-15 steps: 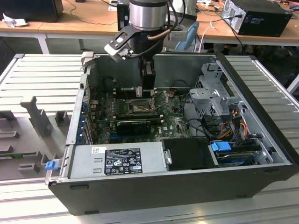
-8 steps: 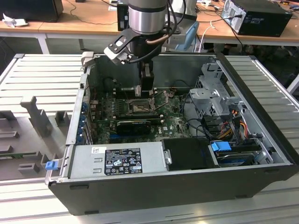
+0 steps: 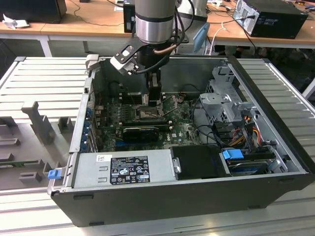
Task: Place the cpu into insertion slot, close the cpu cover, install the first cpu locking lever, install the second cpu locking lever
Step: 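Place the cpu into insertion slot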
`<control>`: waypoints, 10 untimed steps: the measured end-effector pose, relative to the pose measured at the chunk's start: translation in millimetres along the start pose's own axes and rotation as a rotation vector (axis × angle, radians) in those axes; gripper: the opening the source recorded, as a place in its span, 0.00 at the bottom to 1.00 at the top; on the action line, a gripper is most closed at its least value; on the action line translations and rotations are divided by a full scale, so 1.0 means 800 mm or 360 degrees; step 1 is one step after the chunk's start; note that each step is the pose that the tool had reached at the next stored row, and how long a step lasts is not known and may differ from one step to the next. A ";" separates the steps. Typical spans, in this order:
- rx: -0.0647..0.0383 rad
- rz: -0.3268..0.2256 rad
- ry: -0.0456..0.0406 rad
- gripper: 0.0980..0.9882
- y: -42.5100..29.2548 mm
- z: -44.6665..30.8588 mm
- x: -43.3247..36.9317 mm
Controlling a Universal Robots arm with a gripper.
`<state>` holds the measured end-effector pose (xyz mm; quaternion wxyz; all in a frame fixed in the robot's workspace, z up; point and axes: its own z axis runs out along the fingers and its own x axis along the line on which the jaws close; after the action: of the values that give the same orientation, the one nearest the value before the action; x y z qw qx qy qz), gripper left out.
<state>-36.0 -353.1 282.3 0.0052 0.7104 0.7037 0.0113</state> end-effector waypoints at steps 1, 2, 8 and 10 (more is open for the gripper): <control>0.0000 0.0000 0.0000 0.48 -0.0001 0.0028 0.000; 0.0000 0.0000 0.0000 0.48 -0.0002 0.0081 0.000; 0.0000 -0.0001 0.0000 0.48 -0.0007 0.0282 0.000; 0.0000 -0.0001 0.0000 0.48 0.0022 0.0356 0.006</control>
<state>-33.5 -347.8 253.9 0.0053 0.7100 0.7040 0.0113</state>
